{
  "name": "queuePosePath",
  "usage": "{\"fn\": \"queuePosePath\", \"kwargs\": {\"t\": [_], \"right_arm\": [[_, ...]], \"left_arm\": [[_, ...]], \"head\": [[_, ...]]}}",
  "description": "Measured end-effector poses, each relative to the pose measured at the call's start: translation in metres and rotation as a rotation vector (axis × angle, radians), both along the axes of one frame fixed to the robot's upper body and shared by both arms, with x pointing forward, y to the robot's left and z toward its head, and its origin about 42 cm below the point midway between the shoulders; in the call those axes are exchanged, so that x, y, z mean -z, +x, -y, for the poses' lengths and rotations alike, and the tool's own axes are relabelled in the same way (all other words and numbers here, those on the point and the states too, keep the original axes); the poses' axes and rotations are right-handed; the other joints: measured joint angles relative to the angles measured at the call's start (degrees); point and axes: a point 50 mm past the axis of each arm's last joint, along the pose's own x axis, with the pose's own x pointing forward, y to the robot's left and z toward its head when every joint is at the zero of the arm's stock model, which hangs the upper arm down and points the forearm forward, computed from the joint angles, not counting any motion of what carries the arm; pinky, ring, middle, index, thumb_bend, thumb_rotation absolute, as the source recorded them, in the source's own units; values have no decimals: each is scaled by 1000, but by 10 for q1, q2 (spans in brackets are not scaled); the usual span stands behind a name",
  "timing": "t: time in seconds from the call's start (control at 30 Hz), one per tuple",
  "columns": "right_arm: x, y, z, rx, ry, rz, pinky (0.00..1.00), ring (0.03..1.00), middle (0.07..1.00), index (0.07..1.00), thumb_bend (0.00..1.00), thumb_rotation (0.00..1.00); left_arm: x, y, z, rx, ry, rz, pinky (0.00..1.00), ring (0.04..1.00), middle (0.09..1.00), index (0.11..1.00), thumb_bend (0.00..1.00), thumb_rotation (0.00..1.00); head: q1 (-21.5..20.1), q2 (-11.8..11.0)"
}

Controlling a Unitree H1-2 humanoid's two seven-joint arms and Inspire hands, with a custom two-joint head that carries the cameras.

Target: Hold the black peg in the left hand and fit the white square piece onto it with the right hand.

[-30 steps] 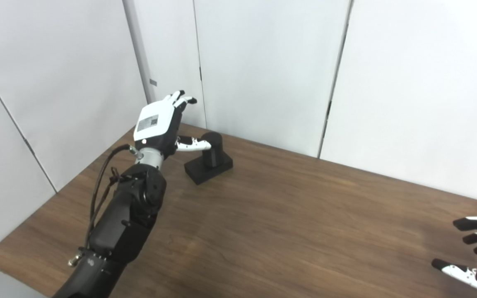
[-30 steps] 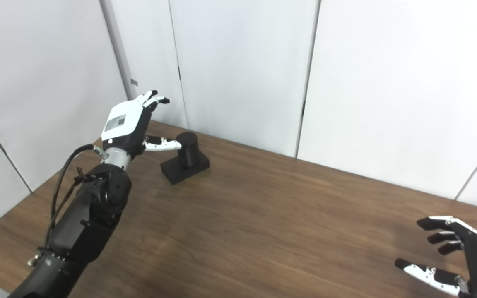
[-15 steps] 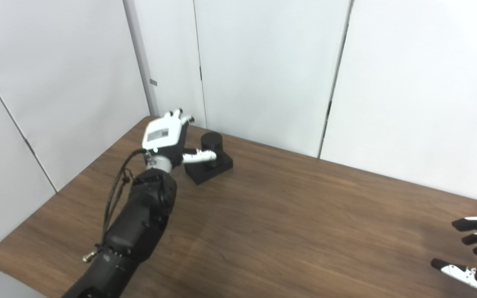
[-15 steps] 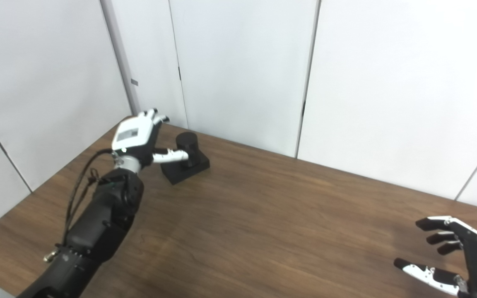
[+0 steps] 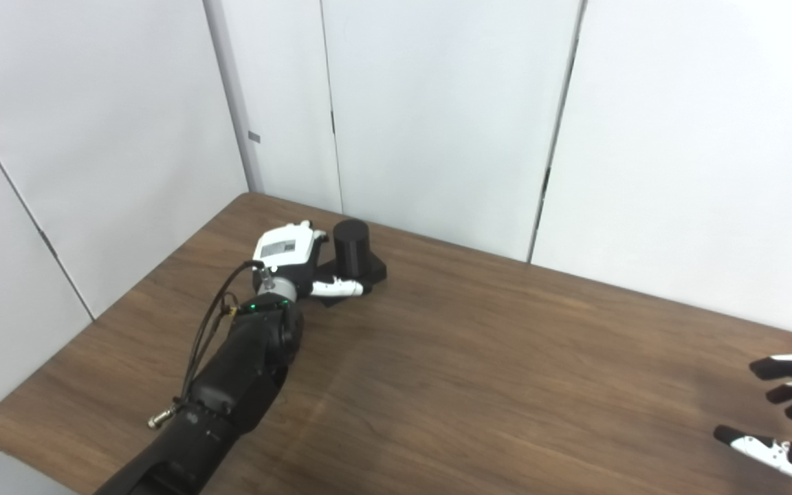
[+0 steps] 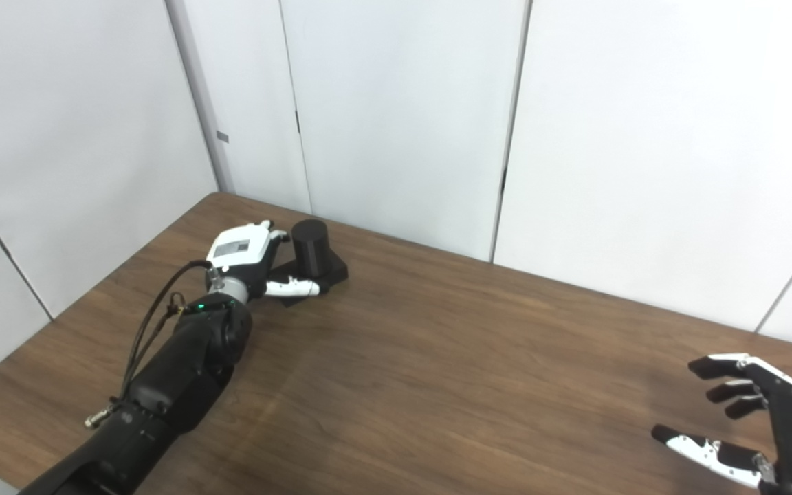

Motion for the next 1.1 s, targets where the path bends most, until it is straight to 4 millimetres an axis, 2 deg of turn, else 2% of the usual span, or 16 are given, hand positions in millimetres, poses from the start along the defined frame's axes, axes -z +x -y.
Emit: {"fn": "queuePosePath", "kwargs": {"t": [0.23, 0.47, 0.53, 0.63, 0.77, 0.8, 0.9, 0.97, 1.1], "right_arm": [[-5, -3, -2, 6, 1, 0, 441, 543, 625, 582, 723, 0], [-5, -4, -2, -1, 0, -10, 444, 539, 625, 583, 714, 0], [-5, -5, -2, -3, 0, -11, 448, 543, 624, 584, 717, 0], [-5, -5, -2, -6, -2, -13, 451, 547, 622, 583, 714, 0], [-6, -6, -3, -11, -3, -10, 456, 550, 625, 571, 720, 0], [-7, -6, -3, -12, -2, -8, 458, 549, 627, 570, 720, 0], [-7, -7, -3, -15, 3, -7, 465, 556, 635, 566, 716, 0], [-8, -8, -2, -16, 1, -5, 462, 559, 636, 504, 549, 87], [-9, -8, -2, -16, -3, -3, 461, 563, 637, 488, 507, 109]], "left_arm": [[13, 1, -6, -10, 18, -54, 864, 1000, 1000, 875, 1000, 731], [20, 0, -12, -23, 34, -68, 885, 1000, 1000, 877, 1000, 715], [21, 0, -11, -19, 37, -69, 865, 1000, 1000, 871, 1000, 712], [23, 0, -11, -19, 40, -67, 830, 1000, 1000, 854, 1000, 677], [27, 0, -14, -29, 32, -56, 830, 1000, 1000, 841, 1000, 648], [28, 1, -14, -28, 24, -50, 835, 1000, 1000, 827, 998, 613], [29, 3, -16, -17, -12, -33, 857, 1000, 1000, 768, 902, 516], [27, 6, -16, -12, -30, -21, 851, 997, 995, 742, 843, 464], [23, 11, -18, 22, -35, -20, 809, 974, 966, 693, 773, 387]], "head": [[-3, 3], [-4, 6], [-4, 8], [-5, 10], [-6, 11], [-6, 11], [-9, 13], [-10, 15], [-11, 16]]}}
